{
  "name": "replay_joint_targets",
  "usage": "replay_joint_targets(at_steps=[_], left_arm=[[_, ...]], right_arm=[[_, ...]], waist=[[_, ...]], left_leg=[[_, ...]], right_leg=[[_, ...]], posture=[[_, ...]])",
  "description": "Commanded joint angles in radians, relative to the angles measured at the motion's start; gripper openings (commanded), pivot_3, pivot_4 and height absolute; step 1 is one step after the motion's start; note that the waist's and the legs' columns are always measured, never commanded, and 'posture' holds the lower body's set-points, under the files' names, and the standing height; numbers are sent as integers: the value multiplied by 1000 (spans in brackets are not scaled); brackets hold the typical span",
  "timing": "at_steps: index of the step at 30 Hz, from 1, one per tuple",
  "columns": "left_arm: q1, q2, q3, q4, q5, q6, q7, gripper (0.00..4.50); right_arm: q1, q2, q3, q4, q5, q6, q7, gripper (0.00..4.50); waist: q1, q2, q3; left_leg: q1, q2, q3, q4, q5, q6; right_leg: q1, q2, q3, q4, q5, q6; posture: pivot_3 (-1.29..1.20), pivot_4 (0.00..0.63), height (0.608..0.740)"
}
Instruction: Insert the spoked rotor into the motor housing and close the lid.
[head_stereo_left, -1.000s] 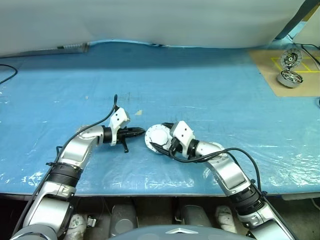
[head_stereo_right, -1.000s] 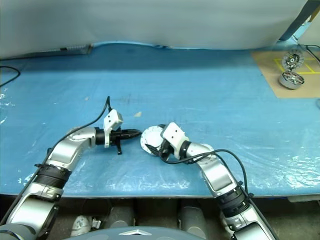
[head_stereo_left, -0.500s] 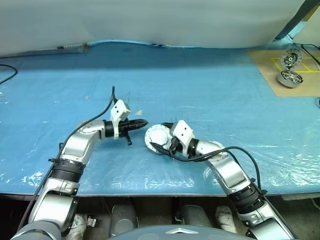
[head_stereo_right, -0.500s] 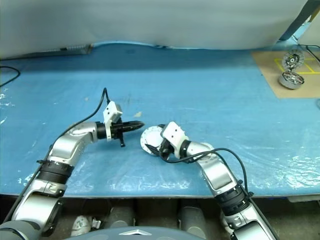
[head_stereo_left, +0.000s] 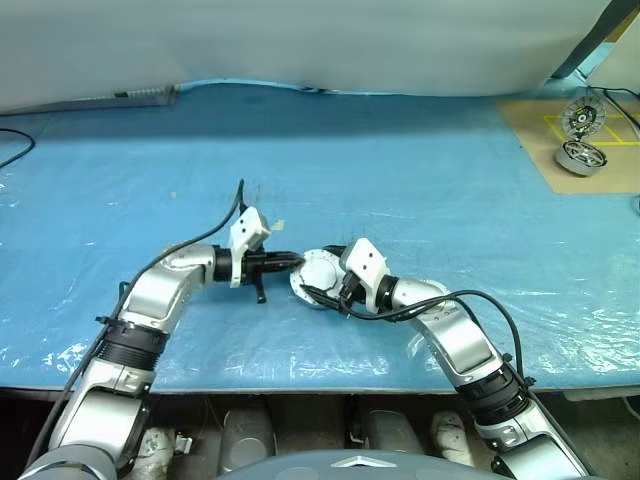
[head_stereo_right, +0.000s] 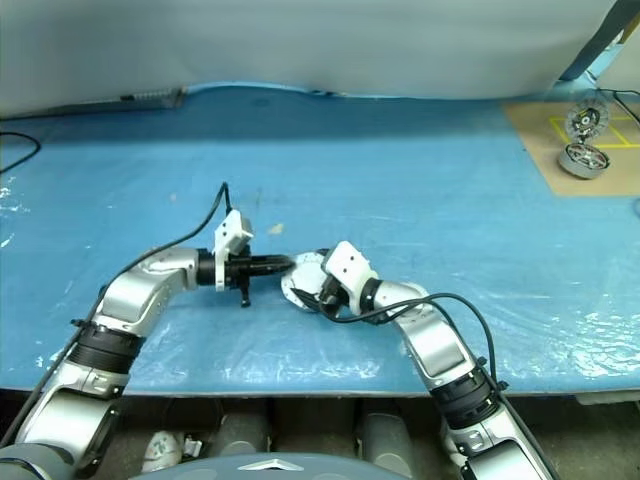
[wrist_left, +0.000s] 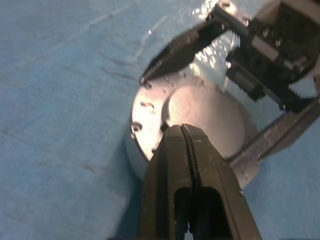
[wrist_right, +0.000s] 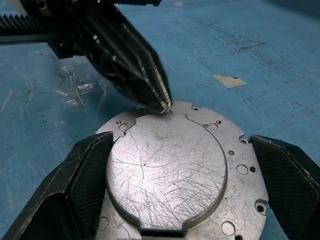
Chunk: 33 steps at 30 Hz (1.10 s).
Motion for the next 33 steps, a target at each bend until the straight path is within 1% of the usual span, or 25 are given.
replay_joint_targets(at_steps=[1, 5, 11, 22, 29, 33], left_arm=[[20, 43, -58, -25, 51, 5, -24, 0], [13, 42, -51, -24, 47, 14, -10, 0], [5, 38, -53, -2, 64, -5, -2, 0], [-7, 24, -57, 0, 70, -3, 1, 0], [-10, 25, -57, 3, 73, -1, 0, 0], [-11, 25, -57, 4, 73, 0, -1, 0]], right_arm=[[26, -11, 21, 36, -18, 44, 8, 4471], [24, -7, 20, 41, -19, 41, 8, 4471], [21, 30, -34, 30, 37, 11, 13, 4471], [13, 33, -23, 47, 15, 13, -2, 4471], [20, 52, -43, 31, 57, 46, 5, 4471], [25, 70, -58, 17, 65, 21, 0, 4471]], waist=[[1, 1, -1], [2, 1, -1], [1, 1, -1], [1, 1, -1], [1, 1, -1], [1, 1, -1]], left_leg=[[1, 0, 0, 0, 0, 0], [3, 0, 0, 0, 0, 0], [3, 0, 0, 0, 0, 0], [3, 0, 0, 0, 0, 0], [3, 0, 0, 0, 0, 0], [3, 0, 0, 0, 0, 0]], right_leg=[[1, 0, 0, 0, 0, 0], [3, -1, 0, 0, 0, 0], [3, 0, 0, 0, 0, 0], [3, 0, 0, 0, 0, 0], [3, 0, 0, 0, 0, 0], [3, 0, 0, 0, 0, 0]], posture=[[0, 150, 740], [0, 150, 740], [0, 150, 740], [0, 150, 740], [0, 150, 740], [0, 150, 740]])
